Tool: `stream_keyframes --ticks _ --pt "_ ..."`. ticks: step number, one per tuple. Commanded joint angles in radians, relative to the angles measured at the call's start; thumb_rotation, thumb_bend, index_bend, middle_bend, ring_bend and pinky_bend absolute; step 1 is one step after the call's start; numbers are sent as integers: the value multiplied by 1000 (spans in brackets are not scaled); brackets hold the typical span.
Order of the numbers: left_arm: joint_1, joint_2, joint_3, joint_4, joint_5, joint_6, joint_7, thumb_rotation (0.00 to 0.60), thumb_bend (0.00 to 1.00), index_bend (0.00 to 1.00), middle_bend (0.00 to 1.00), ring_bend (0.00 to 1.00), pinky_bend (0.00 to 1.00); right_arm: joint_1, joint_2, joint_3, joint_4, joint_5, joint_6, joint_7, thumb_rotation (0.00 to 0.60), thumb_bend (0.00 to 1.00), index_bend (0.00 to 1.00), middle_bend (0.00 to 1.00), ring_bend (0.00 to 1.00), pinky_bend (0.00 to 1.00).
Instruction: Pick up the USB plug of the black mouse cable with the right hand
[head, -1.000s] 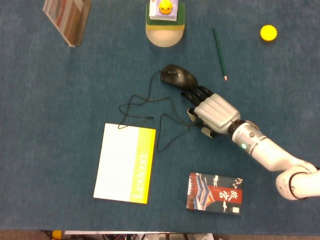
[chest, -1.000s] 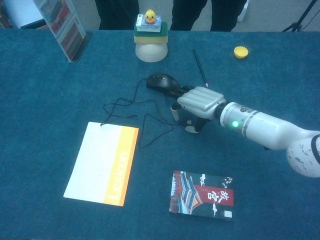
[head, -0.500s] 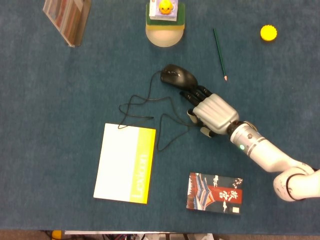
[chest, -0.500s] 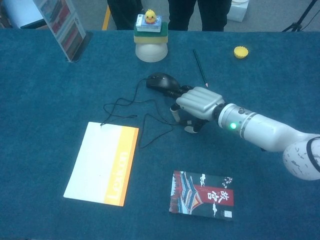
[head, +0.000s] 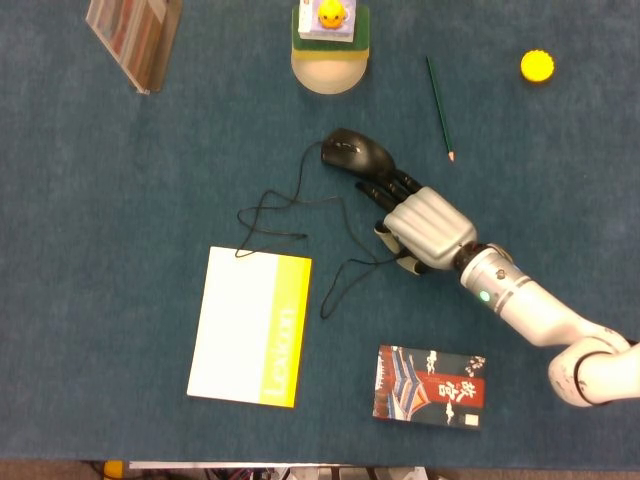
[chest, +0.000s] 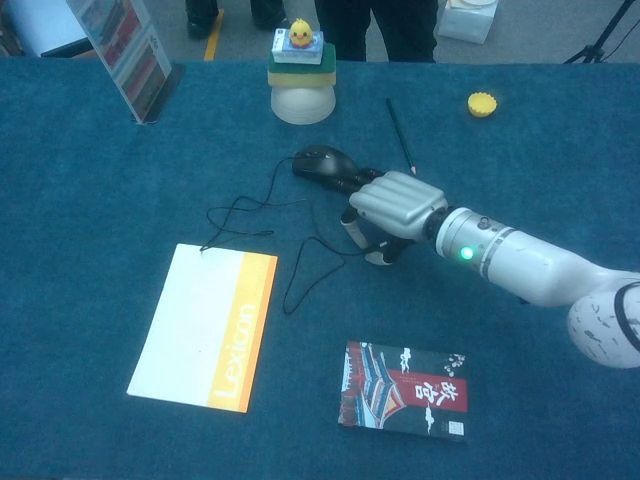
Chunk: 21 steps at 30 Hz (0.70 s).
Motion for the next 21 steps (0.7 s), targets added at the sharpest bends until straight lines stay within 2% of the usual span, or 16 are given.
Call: stream_keyframes --ticks 1,5,10,17,21 --pt "0 0 0 0 0 -1 0 600 22 320 221 184 389 -5 12 3 -14 -15 12 15 600 267 645 52 0 16" --pt "-1 1 -2 -1 -1 -2 1 600 22 320 221 184 389 -17 33 8 -41 -47 45 36 600 268 646 54 0 16" --pt "-3 4 -4 -7 0 1 5 600 22 320 221 184 389 -45 68 15 -90 -168 149 139 600 268 648 56 0 16" --pt "-7 3 -10 -8 2 3 7 600 22 320 221 184 389 -58 90 -8 -68 -441 346 460 600 268 662 65 0 16" --pt "-14 5 -11 -12 1 -4 14 600 22 320 221 184 389 -64 108 -21 -65 -542 454 597 600 268 662 68 0 16"
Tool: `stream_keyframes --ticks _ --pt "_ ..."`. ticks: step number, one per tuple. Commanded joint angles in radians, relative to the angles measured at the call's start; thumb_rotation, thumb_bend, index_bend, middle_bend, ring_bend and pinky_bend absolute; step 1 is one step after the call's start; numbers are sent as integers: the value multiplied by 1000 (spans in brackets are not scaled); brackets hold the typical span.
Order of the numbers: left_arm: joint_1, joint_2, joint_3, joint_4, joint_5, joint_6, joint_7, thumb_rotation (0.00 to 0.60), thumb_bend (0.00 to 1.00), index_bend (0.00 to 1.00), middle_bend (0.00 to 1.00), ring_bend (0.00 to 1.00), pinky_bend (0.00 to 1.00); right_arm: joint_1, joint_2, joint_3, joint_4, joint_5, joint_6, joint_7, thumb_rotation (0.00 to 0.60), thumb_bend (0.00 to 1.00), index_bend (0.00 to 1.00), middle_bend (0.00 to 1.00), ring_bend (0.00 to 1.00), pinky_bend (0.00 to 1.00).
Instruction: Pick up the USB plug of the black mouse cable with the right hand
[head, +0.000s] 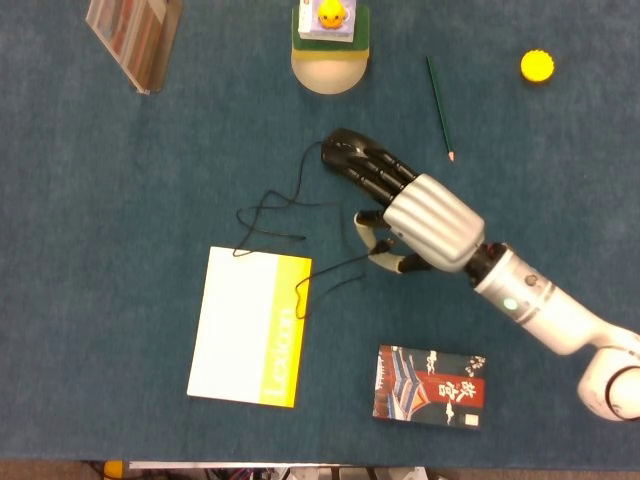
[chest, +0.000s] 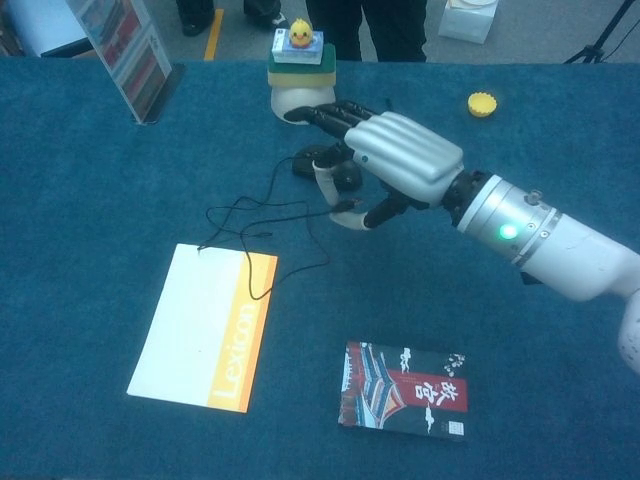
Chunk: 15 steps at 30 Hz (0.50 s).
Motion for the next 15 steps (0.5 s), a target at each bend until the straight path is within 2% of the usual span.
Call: stream_keyframes --ticks 1,7,15 --pt "-4 1 -1 -3 0 -4 4 600 22 320 221 184 389 -13 31 -21 3 -147 151 173 600 268 662 69 0 16" --pt "-19 2 -5 -14 -1 -19 20 600 21 320 221 184 389 -25 81 -40 -33 -252 276 286 600 267 663 72 0 16" --pt "-38 2 -11 -30 1 -28 43 600 22 322 221 184 389 -20 119 -55 -56 -319 340 384 600 266 674 76 0 16"
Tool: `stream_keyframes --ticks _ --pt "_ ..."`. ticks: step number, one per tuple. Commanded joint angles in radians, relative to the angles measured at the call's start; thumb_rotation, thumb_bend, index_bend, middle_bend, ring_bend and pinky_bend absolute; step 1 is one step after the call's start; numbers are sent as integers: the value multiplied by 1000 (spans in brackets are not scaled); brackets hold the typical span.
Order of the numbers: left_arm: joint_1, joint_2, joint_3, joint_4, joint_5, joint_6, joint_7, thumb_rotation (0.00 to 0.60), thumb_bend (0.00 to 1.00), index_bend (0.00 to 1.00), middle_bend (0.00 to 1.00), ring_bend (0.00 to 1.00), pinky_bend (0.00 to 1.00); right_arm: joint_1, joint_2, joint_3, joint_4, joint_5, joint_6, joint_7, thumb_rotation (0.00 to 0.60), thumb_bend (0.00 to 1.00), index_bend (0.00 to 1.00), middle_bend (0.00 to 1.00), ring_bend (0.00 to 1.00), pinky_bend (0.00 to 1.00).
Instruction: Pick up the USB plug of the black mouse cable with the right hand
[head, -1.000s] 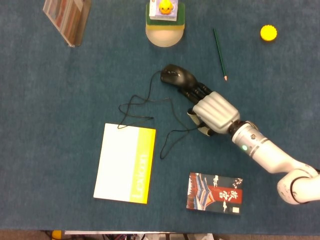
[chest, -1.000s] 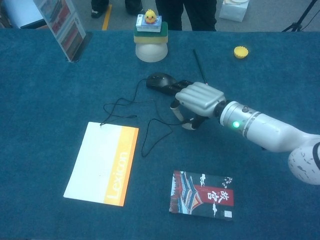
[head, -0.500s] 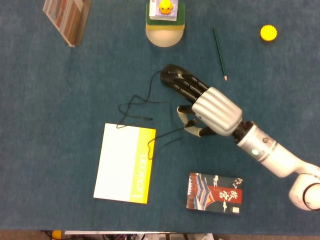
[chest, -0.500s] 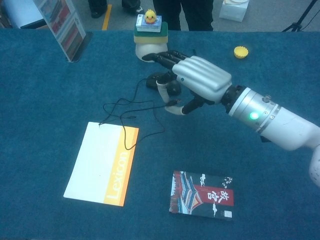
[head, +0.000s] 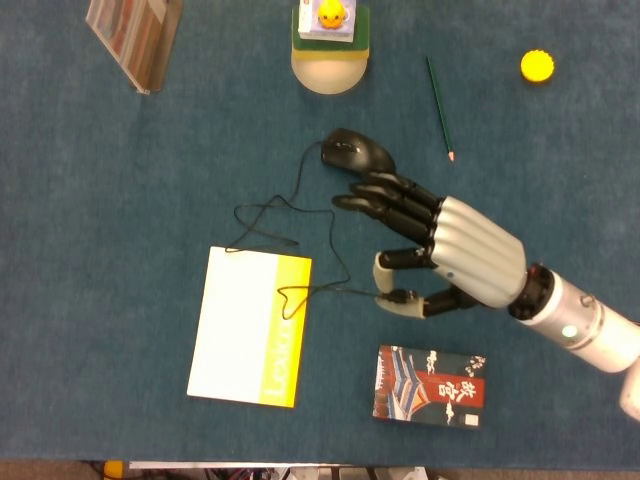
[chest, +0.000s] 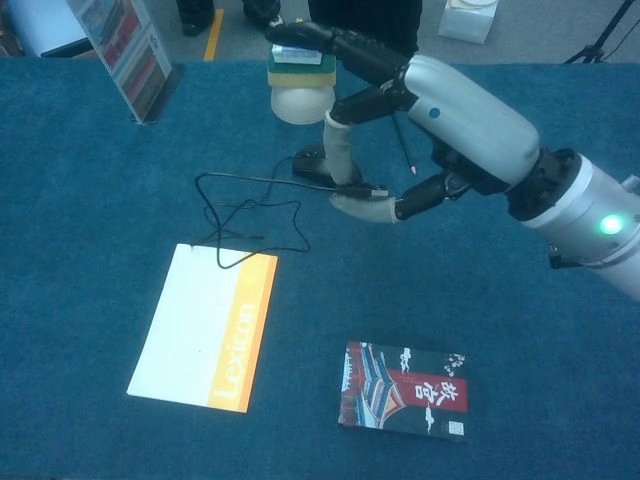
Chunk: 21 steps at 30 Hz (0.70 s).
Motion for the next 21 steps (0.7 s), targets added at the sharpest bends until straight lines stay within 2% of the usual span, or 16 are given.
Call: stream_keyframes --ticks 1,9,21 --pt "-6 1 -3 -6 1 -2 7 600 22 322 221 184 389 4 16 -11 -9 -24 16 39 600 267 674 76 0 16" --pt "-16 8 -8 -39 -4 1 38 600 22 323 221 184 389 6 41 -22 -11 -52 46 96 600 266 674 76 0 16" --pt "-27 1 -3 -59 -10 0 75 600 22 323 221 184 389 -14 54 -33 7 -53 65 102 600 266 674 76 0 16"
